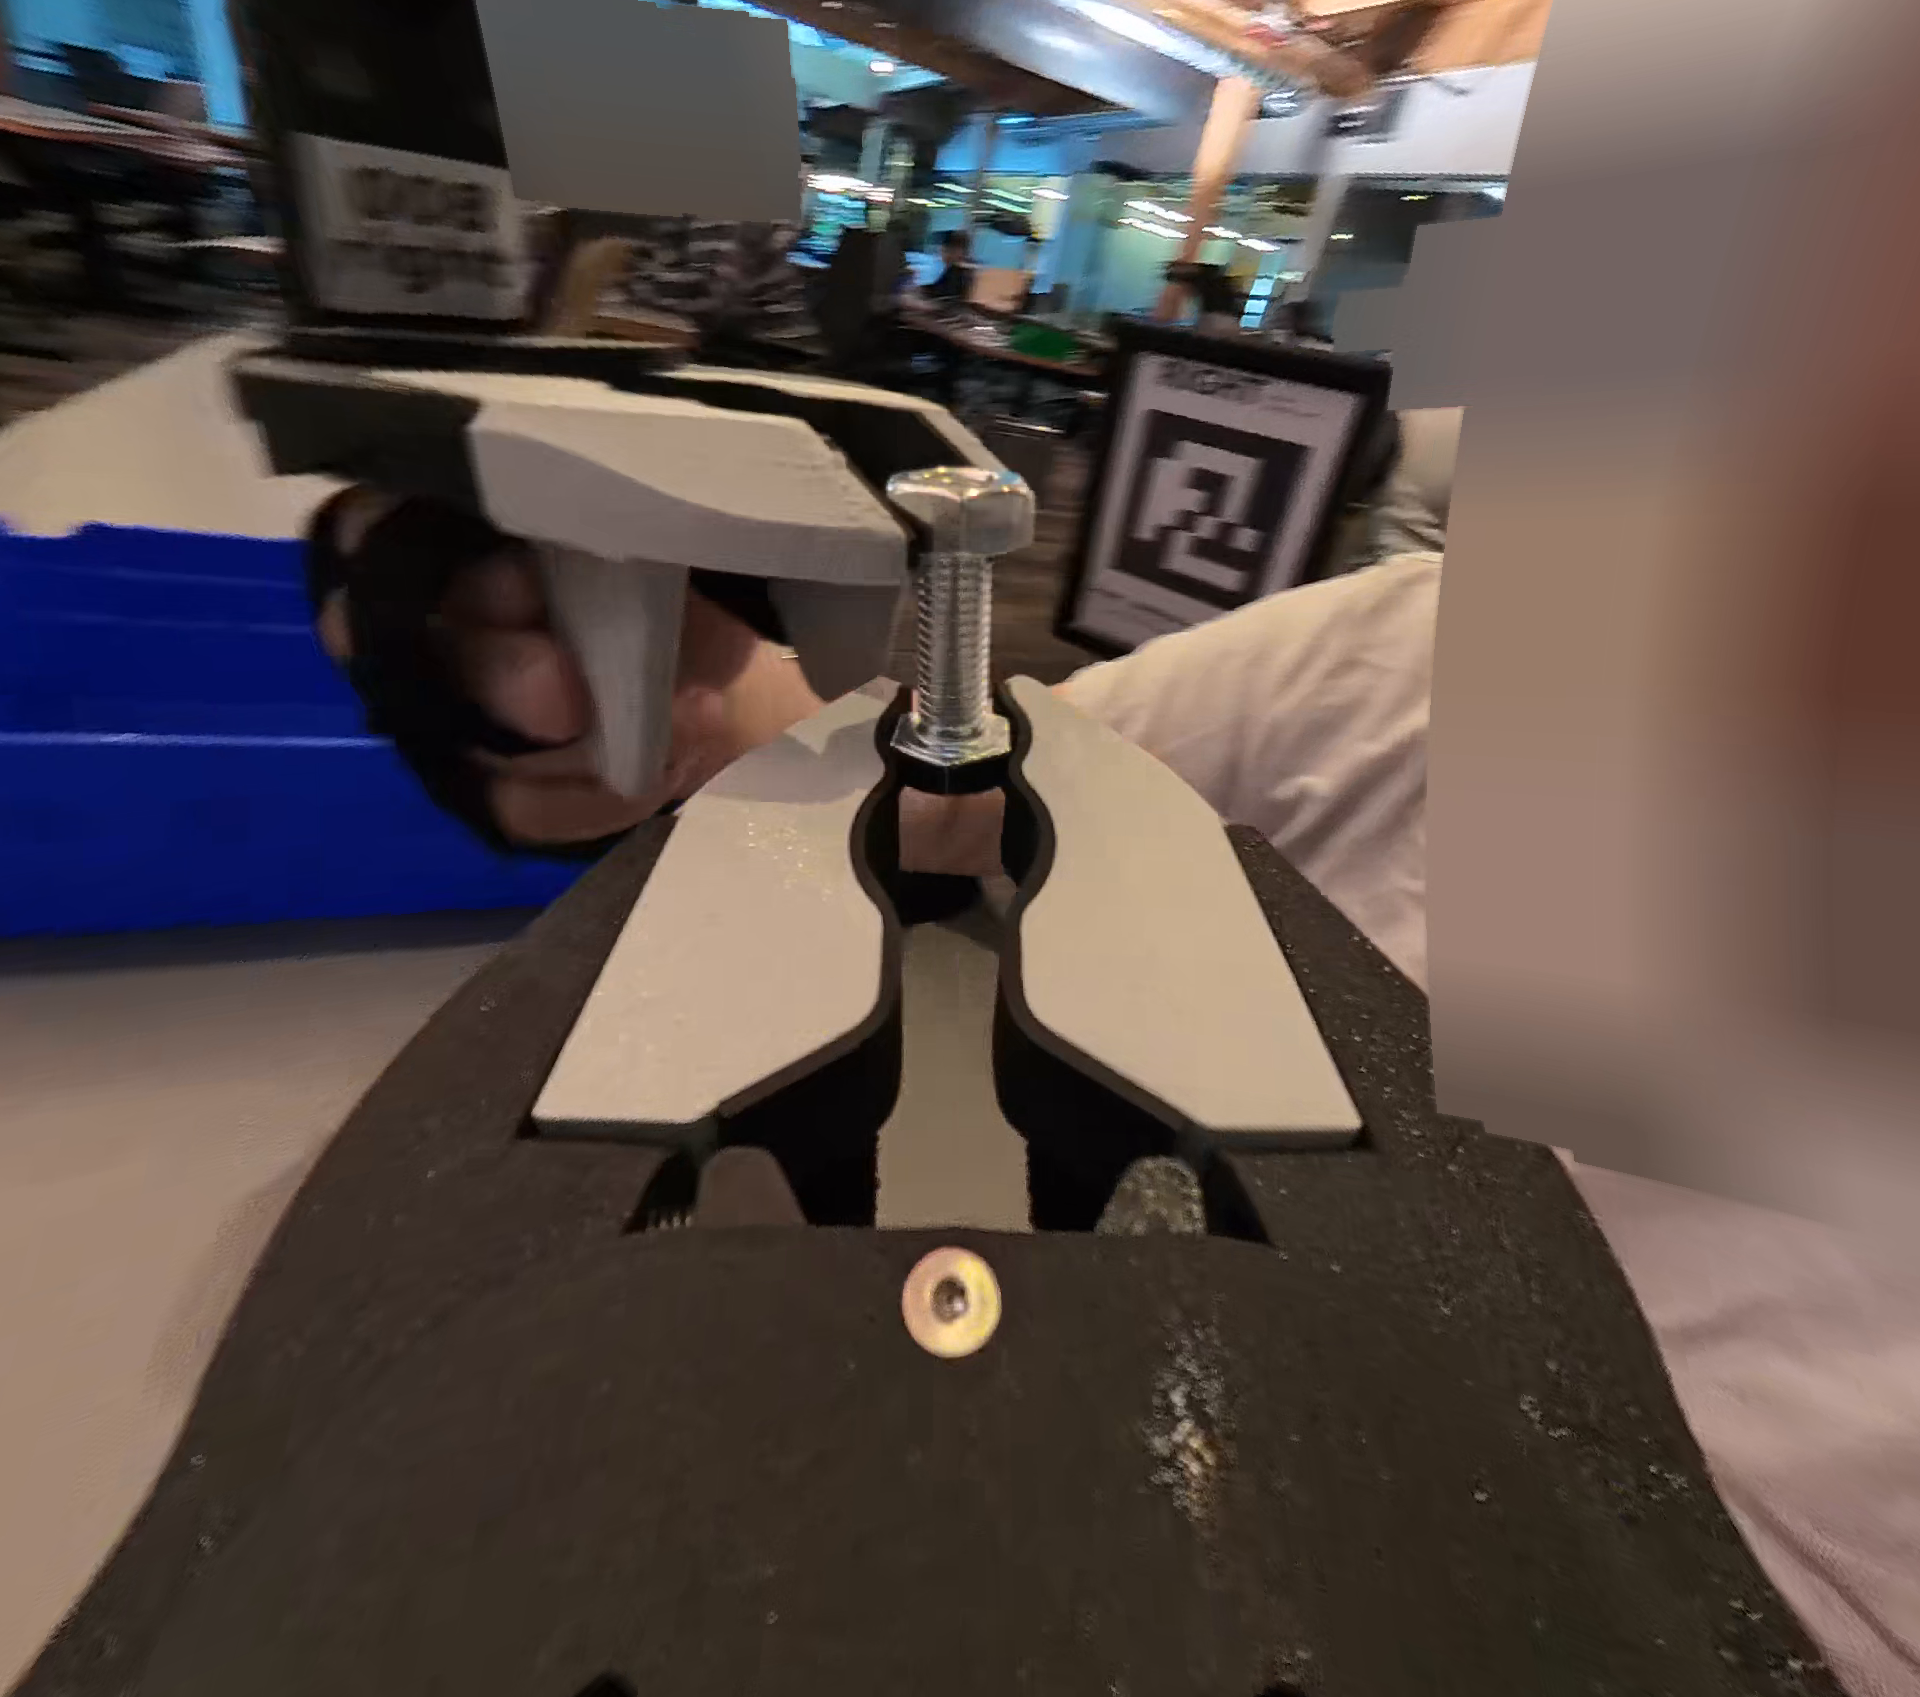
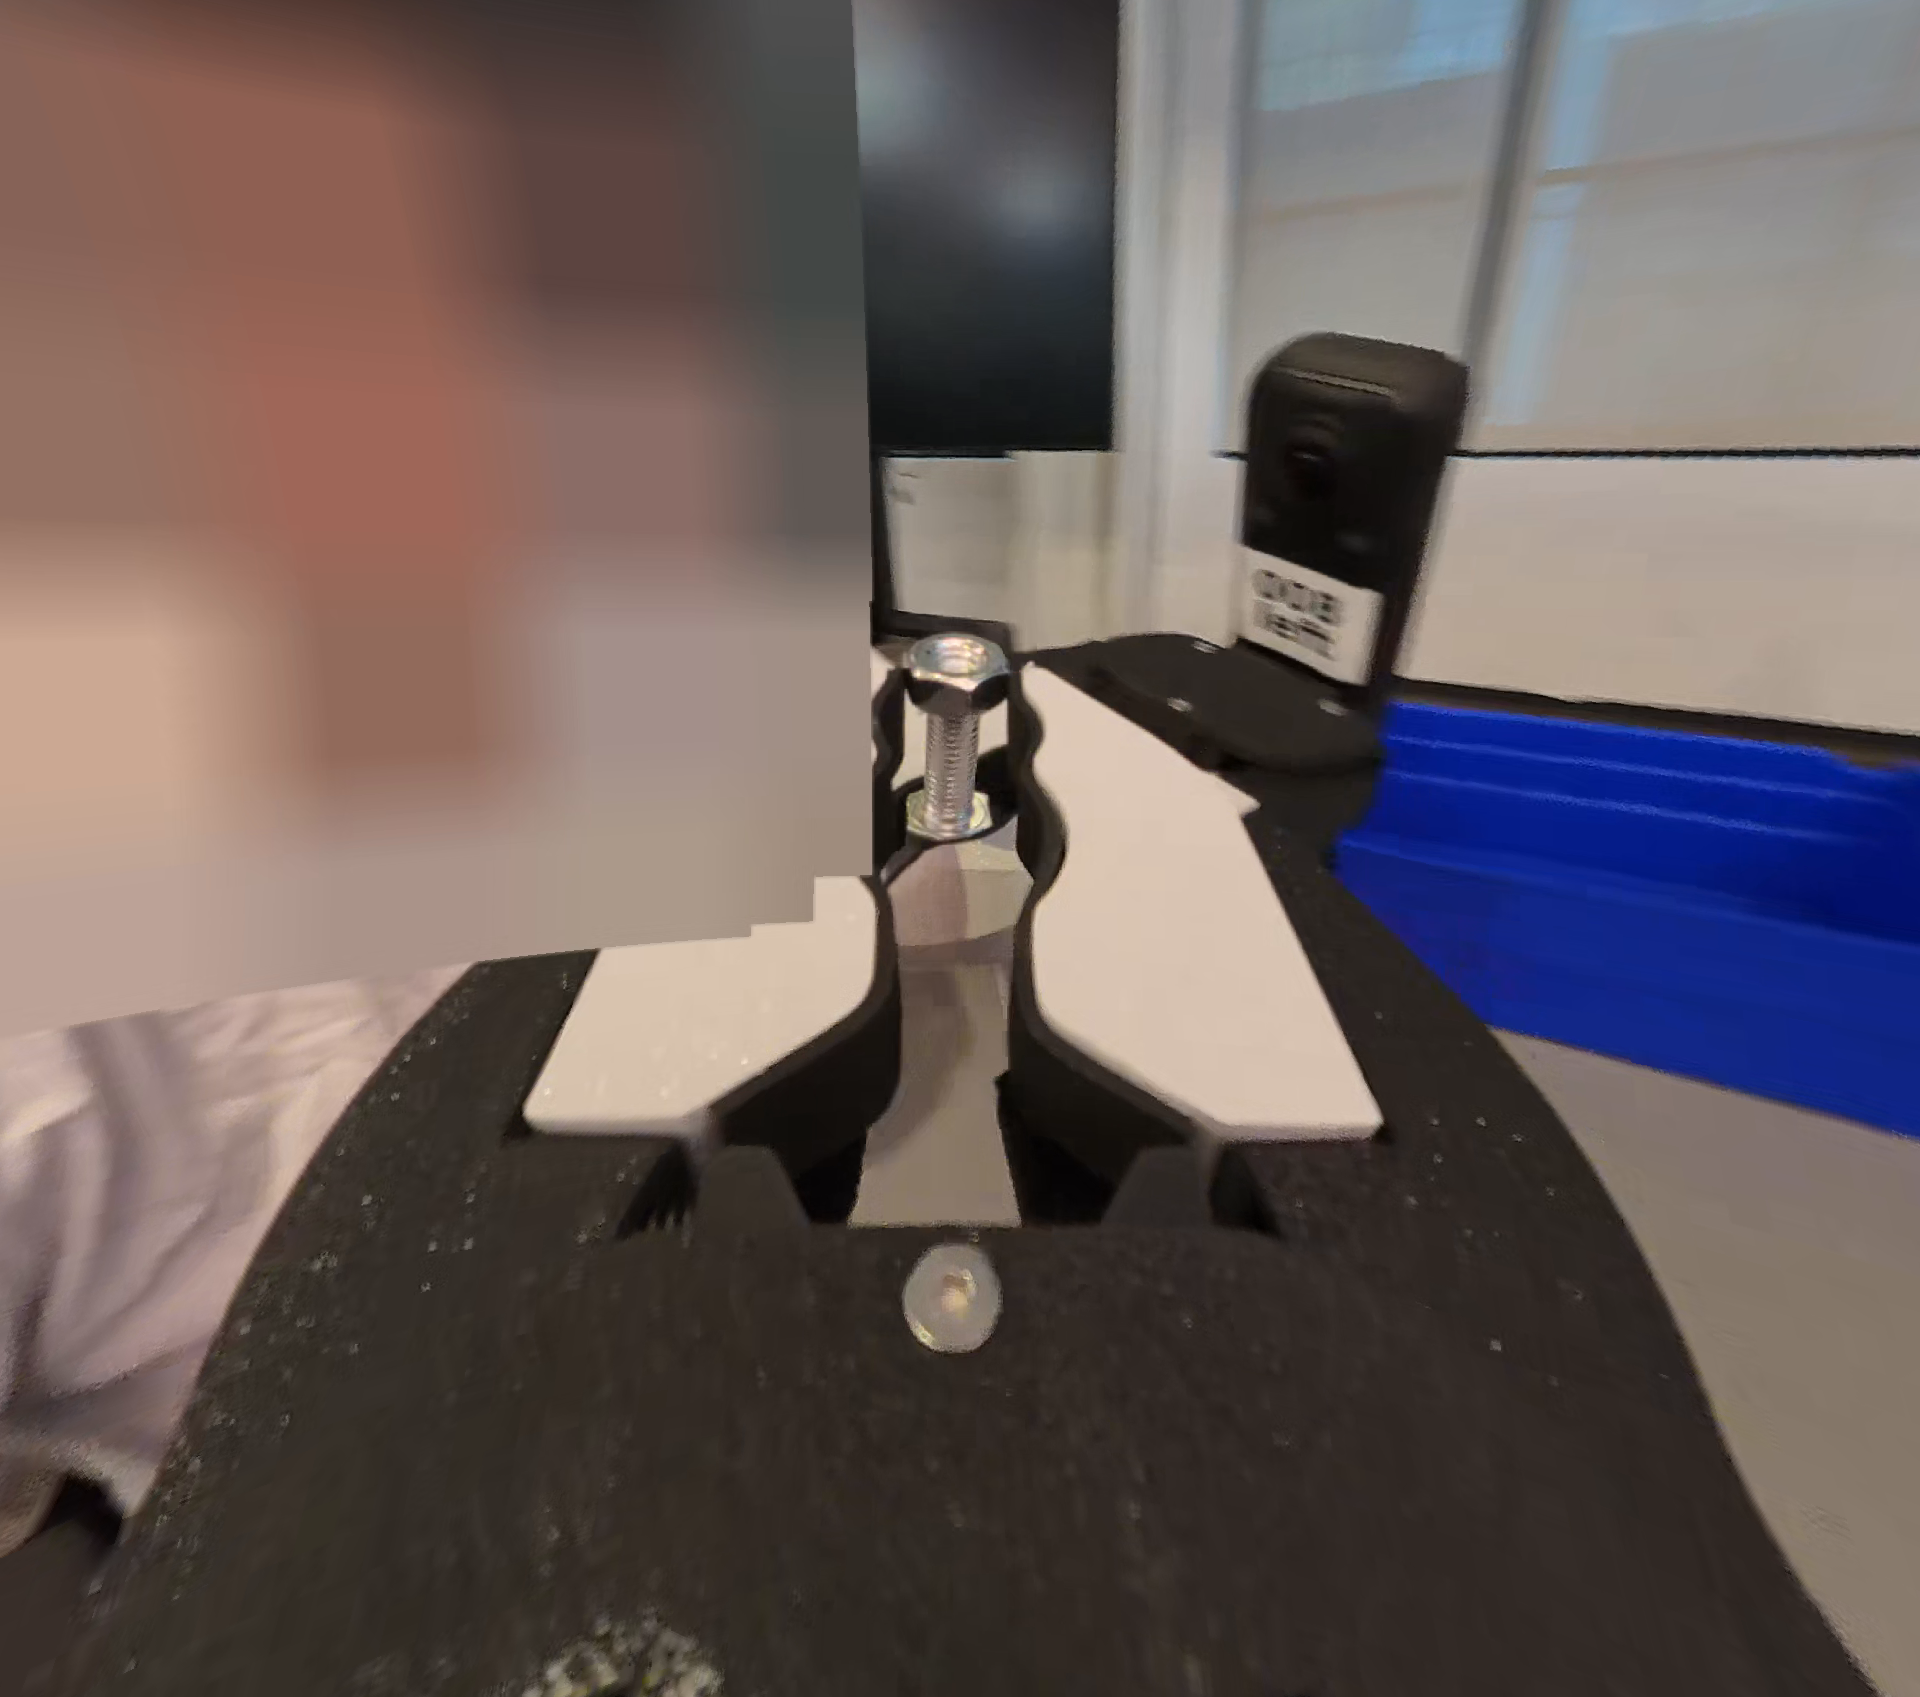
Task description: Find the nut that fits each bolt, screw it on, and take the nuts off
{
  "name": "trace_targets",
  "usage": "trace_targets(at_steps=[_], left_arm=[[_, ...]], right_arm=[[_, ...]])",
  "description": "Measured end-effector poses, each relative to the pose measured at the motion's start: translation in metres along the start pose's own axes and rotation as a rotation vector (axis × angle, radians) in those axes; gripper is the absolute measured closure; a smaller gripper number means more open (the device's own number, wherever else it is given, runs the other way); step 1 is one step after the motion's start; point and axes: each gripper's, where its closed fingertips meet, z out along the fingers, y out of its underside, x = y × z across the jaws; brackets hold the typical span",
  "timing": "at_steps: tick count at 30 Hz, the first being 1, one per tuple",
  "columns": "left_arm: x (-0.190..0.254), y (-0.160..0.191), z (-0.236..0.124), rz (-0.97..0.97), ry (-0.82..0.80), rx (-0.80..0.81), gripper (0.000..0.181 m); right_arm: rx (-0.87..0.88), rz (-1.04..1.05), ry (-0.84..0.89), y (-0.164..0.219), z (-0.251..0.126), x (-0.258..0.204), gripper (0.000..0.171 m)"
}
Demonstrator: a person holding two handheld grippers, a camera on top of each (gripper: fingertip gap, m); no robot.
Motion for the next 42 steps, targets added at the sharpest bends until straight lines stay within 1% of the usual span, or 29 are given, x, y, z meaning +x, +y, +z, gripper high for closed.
trace_targets(at_steps=[3, 7, 13, 17, 18, 20, 21, 22, 25, 27, 29, 31, 33, 35, 38, 42], left_arm=[[0.019, 0.006, 0.011, -0.022, 0.134, 0.004, 0.167], [0.033, 0.006, 0.015, -0.086, 0.243, 0.034, 0.167], [0.032, 0.002, 0.011, -0.144, 0.274, 0.065, 0.167], [0.026, 0.003, 0.010, -0.107, 0.221, 0.052, 0.167], [0.024, 0.002, 0.009, -0.102, 0.204, 0.053, 0.168], [0.016, -0.001, 0.006, -0.073, 0.140, 0.058, 0.167], [0.009, -0.003, 0.003, -0.050, 0.087, 0.062, 0.167], [-0.002, -0.005, -0.001, -0.015, -0.001, 0.065, 0.167], [-0.047, -0.010, -0.023, 0.130, -0.370, 0.059, 0.167], [-0.074, -0.013, -0.044, 0.205, -0.617, 0.057, 0.168], [-0.088, -0.014, -0.060, 0.266, -0.767, 0.061, 0.168], [-0.094, -0.012, -0.065, 0.303, -0.842, 0.043, 0.167], [-0.098, -0.009, -0.066, 0.323, -0.888, 0.010, 0.167], [-0.099, -0.007, -0.066, 0.321, -0.897, 0.003, 0.167], [-0.098, -0.008, -0.067, 0.314, -0.895, 0.011, 0.167], [-0.097, -0.010, -0.068, 0.309, -0.892, 0.017, 0.167]], right_arm=[[0.045, 0.038, -0.181, 0.004, 0.005, -0.020, 0.153], [0.109, 0.078, -0.296, 0.003, 0.006, -0.030, 0.153], [0.142, 0.060, -0.265, 0.001, 0.005, -0.025, 0.154], [0.125, 0.073, -0.243, 0.002, 0.004, -0.021, 0.153], [0.120, 0.074, -0.216, 0.001, 0.003, -0.018, 0.150], [0.092, 0.062, -0.111, 0.000, 0.001, -0.006, 0.135], [0.076, 0.038, -0.055, -0.002, -0.002, -0.001, 0.130], [0.071, 0.007, 0.013, -0.007, -0.006, 0.004, 0.131], [0.049, -0.111, 0.278, -0.021, -0.020, 0.025, 0.132], [0.020, -0.177, 0.494, -0.026, -0.029, 0.044, 0.131], [-0.019, -0.196, 0.731, -0.023, -0.040, 0.066, 0.134], [-0.034, -0.192, 0.833, -0.015, -0.040, 0.076, 0.135], [-0.044, -0.165, 0.814, -0.006, -0.028, 0.077, 0.133], [-0.057, -0.148, 0.802, -0.001, -0.021, 0.076, 0.133], [-0.069, -0.175, 0.857, 0.001, -0.025, 0.080, 0.134], [-0.077, -0.194, 0.865, -0.001, -0.028, 0.079, 0.140]])
